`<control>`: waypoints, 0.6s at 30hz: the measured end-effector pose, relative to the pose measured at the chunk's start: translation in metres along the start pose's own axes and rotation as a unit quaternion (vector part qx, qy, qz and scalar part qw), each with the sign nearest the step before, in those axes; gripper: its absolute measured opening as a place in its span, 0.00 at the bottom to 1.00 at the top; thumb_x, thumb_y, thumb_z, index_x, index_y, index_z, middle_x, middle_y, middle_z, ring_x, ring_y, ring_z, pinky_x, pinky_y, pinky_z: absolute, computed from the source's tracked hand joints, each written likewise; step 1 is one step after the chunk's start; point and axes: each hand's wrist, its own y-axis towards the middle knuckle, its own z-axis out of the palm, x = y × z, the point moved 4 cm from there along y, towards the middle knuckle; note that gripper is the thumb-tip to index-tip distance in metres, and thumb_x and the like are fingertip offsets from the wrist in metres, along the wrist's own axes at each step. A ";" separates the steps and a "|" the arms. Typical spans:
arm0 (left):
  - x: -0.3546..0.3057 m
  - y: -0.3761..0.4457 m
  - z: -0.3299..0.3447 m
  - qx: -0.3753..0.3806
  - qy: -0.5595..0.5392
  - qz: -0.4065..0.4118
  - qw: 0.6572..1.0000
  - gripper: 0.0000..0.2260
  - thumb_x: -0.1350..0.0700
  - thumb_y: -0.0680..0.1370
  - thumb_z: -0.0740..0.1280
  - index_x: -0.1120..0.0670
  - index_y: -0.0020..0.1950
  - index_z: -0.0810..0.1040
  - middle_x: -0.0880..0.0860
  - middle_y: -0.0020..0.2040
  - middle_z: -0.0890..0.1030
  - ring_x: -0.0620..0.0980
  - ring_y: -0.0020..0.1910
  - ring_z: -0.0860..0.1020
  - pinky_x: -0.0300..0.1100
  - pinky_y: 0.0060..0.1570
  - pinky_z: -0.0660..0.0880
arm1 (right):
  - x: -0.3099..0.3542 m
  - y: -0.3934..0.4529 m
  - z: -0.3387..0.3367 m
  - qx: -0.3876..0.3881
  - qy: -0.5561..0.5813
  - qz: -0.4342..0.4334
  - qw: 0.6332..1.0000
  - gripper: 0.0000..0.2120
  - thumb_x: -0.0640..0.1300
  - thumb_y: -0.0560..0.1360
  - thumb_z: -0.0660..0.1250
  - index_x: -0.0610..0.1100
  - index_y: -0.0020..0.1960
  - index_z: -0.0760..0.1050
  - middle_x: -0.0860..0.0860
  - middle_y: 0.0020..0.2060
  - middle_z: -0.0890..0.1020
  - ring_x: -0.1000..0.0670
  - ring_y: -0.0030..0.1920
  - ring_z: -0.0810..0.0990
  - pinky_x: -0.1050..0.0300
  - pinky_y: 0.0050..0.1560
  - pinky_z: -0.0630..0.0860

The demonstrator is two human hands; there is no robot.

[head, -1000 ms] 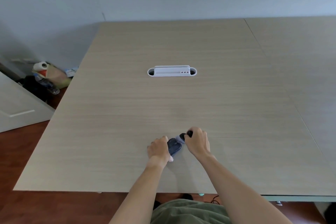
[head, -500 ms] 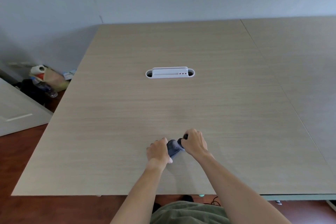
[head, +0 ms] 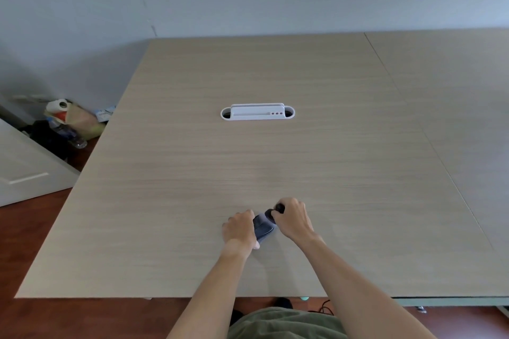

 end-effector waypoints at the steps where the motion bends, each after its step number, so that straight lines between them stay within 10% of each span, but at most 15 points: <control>1: 0.000 0.000 -0.001 0.000 0.000 0.001 1.000 0.31 0.54 0.63 0.80 0.50 0.62 0.71 0.51 0.57 0.79 0.53 0.57 0.77 0.45 0.52 0.73 | -0.001 0.000 0.000 0.006 -0.016 0.009 1.000 0.04 0.38 0.69 0.65 0.37 0.37 0.74 0.47 0.32 0.75 0.44 0.31 0.71 0.59 0.29 0.64; 18: 0.001 -0.001 -0.011 -0.001 -0.019 0.010 1.000 0.32 0.55 0.60 0.81 0.54 0.60 0.70 0.51 0.56 0.78 0.53 0.55 0.78 0.44 0.53 0.72 | 0.000 0.003 0.003 -0.012 0.051 0.003 0.999 0.12 0.35 0.66 0.65 0.42 0.29 0.63 0.46 0.27 0.65 0.46 0.31 0.61 0.54 0.31 0.59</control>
